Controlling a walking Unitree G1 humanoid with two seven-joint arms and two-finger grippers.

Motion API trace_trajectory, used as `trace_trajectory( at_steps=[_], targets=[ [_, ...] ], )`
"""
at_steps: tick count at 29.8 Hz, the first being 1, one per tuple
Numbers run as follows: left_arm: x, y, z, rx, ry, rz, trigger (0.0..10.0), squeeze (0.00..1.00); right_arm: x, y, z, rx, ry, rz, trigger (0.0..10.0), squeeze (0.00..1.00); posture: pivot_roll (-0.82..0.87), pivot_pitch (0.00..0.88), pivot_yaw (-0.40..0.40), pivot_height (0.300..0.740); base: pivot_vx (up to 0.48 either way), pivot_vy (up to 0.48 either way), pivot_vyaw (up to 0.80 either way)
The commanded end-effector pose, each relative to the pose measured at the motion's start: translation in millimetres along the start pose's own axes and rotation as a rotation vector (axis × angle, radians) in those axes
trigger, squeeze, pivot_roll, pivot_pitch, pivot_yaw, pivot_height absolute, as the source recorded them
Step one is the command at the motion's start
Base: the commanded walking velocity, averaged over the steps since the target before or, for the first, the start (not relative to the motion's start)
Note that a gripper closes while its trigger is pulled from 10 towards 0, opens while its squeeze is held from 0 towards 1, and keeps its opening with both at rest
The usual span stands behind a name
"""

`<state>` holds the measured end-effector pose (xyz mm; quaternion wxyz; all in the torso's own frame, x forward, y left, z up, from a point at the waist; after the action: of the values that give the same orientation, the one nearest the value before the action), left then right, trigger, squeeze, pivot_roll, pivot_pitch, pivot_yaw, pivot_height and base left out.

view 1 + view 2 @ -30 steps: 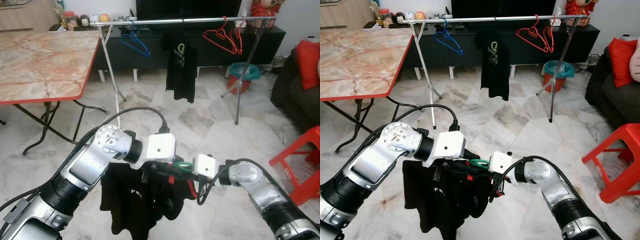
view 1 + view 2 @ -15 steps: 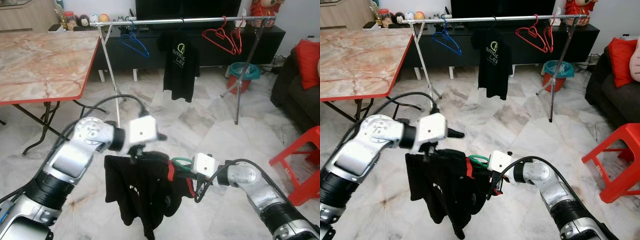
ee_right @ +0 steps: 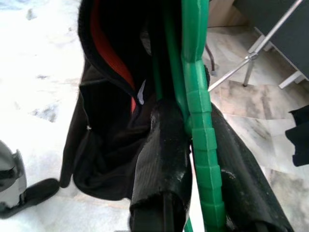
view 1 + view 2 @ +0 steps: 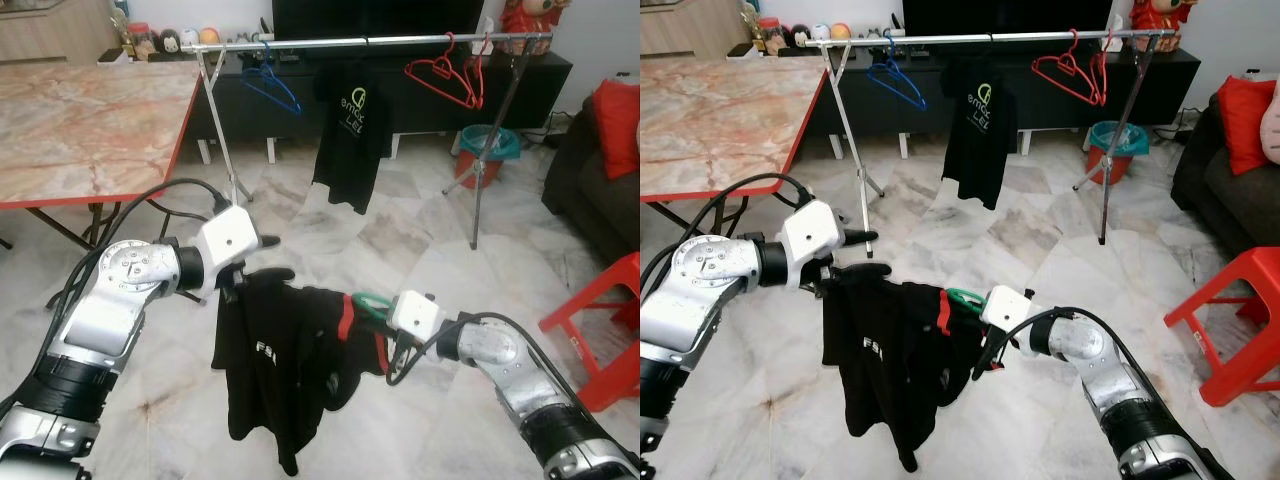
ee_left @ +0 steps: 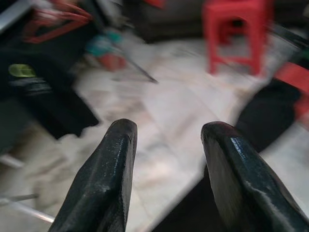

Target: Hang hanger

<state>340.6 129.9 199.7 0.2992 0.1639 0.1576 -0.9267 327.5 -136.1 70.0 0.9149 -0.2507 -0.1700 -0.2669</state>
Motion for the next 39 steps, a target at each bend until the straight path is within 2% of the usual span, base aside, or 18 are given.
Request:
trace_trajectory(
  at_steps=[1,8,11,12,14,19,21,25,29,32,35,37,39],
  targets=[
    [-13.8,-2.9,1.9,0.029,-0.002,0.124,10.0,0.00,10.5,0.3,10.4,0.050,-0.008,-0.053,0.0,0.00,0.03,0.000,0.018,0.740,0.000,0.000,0.00],
    [-29.3,0.1,-1.2,0.069,-0.044,0.358,10.0,0.00,34.1,0.4,15.6,0.080,0.063,-0.271,0.0,0.00,0.03,0.000,0.016,0.740,0.000,0.000,0.00],
    [-30.3,2.2,-8.4,0.062,-0.068,0.437,10.0,0.00,39.9,1.6,18.5,0.106,0.123,-0.335,0.0,0.00,0.03,0.000,0.014,0.740,0.000,0.000,0.00],
    [-26.2,6.9,-15.1,0.050,-0.087,0.467,10.0,0.00,38.5,5.2,20.1,0.107,0.128,-0.342,0.0,0.00,0.03,0.000,0.012,0.740,0.000,0.000,0.00],
    [-25.5,7.6,-15.8,0.050,-0.091,0.467,10.0,0.00,38.1,5.7,20.3,0.107,0.127,-0.342,0.0,0.00,0.03,0.000,0.012,0.740,0.000,0.000,0.00],
    [-13.6,18.4,-27.4,0.001,-0.085,0.502,10.0,0.00,44.7,12.9,27.2,0.142,0.222,-0.449,0.0,0.00,0.03,0.000,0.008,0.740,0.000,0.000,0.00],
    [-9.0,23.3,-31.2,-0.009,-0.101,0.506,10.0,0.00,44.8,16.1,31.2,0.166,0.263,-0.459,0.0,0.00,0.03,0.000,0.008,0.740,0.000,0.000,0.00],
    [-2.8,28.9,-34.5,-0.015,-0.113,0.505,10.0,0.00,39.5,21.2,35.0,0.181,0.268,-0.436,0.0,0.00,0.03,0.000,0.008,0.740,0.000,0.000,0.00],
    [3.9,36.4,-35.8,-0.024,-0.112,0.522,10.0,0.00,43.1,21.0,32.4,0.183,0.342,-0.488,0.0,0.00,0.03,0.000,0.005,0.740,0.000,0.000,0.00],
    [10.4,43.9,-29.9,0.000,-0.126,0.526,10.0,0.00,46.0,22.6,31.2,0.173,0.396,-0.489,0.0,0.00,0.03,0.000,0.001,0.740,0.000,0.000,0.00],
    [14.9,47.9,-28.0,0.011,-0.135,0.506,10.0,0.00,42.8,25.3,32.5,0.165,0.362,-0.458,0.0,0.00,0.03,0.000,0.002,0.740,0.000,0.000,0.00],
    [18.1,49.7,-24.9,0.036,-0.135,0.487,10.0,0.00,45.6,25.2,30.2,0.151,0.376,-0.488,0.0,0.00,0.03,0.000,0.001,0.740,0.000,0.000,0.00],
    [22.5,50.4,-16.9,0.102,-0.183,0.454,10.0,0.00,53.2,23.5,29.9,0.147,0.402,-0.541,0.0,0.00,0.03,0.000,0.003,0.740,0.000,0.000,0.00]
  ],
)
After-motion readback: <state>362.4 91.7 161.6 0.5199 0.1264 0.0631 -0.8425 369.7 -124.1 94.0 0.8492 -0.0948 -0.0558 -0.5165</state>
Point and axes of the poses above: a point about 5 cm out from each wrist's last joint towards the gripper, its own y axis pointing out of the wrist towards the gripper, its own z axis along the axis of the wrist's last joint, x = y × z, the point moved 3 cm from there along y, pointing out of the wrist towards the gripper, and after that the axes turned 5 degrees about -y, right-handed, at the moved point
